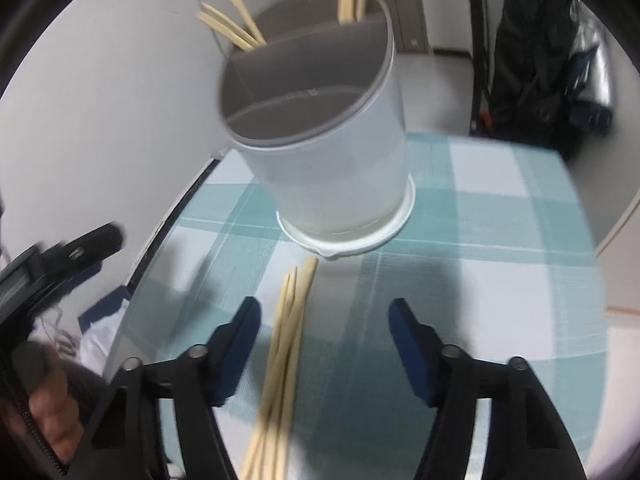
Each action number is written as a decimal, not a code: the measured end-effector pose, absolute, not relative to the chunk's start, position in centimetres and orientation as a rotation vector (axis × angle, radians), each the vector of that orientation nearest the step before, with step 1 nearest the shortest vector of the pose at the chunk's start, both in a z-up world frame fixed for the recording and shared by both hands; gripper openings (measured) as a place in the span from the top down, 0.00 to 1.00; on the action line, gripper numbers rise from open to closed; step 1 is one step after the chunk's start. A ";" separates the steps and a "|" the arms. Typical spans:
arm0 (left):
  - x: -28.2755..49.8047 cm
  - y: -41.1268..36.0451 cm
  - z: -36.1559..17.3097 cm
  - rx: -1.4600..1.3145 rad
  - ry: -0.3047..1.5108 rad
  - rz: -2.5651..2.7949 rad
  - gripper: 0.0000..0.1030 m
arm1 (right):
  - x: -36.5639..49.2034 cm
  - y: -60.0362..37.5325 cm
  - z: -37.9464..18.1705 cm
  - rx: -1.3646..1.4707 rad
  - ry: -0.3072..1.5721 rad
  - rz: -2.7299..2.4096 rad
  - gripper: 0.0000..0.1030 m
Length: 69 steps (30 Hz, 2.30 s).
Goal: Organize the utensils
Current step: 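Move both open grippers back down toward the chopstick pile, then close the right gripper on one chopstick while the left gripper grasps another, then lift both held chopsticks up toward the white holder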
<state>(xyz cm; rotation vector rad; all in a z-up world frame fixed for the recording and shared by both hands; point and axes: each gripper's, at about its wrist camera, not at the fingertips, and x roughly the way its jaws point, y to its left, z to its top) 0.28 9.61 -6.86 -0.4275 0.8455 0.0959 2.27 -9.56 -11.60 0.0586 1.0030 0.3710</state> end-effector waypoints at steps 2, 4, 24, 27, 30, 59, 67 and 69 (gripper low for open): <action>0.3 10.0 -7.0 -0.449 0.853 0.096 0.19 | 3.2 -9.2 -12.2 0.100 1.037 0.365 0.55; 0.4 10.3 -7.2 -0.466 0.865 0.096 0.19 | 4.0 -8.9 -12.7 0.139 1.059 0.372 0.57; 1.2 10.9 -7.5 -0.514 0.893 0.090 0.19 | 4.8 -7.2 -13.0 0.145 1.070 0.296 0.94; 1.2 10.5 -7.6 -0.504 0.905 0.083 0.19 | 4.4 -8.2 -12.1 0.194 1.052 0.305 0.94; 1.2 9.9 -8.0 -0.493 0.926 0.058 0.19 | 3.8 -9.9 -11.0 0.266 1.023 0.318 0.95; 1.1 1.8 -11.5 -0.136 1.143 0.052 0.19 | -0.6 -26.2 -8.5 0.677 0.819 0.333 0.95; 1.0 5.1 -10.9 -0.304 1.158 0.158 0.19 | -1.3 -27.7 -7.7 0.689 0.772 0.334 0.95; 1.2 5.1 -11.1 -0.315 1.173 0.178 0.19 | -1.3 -27.7 -7.6 0.692 0.766 0.337 0.95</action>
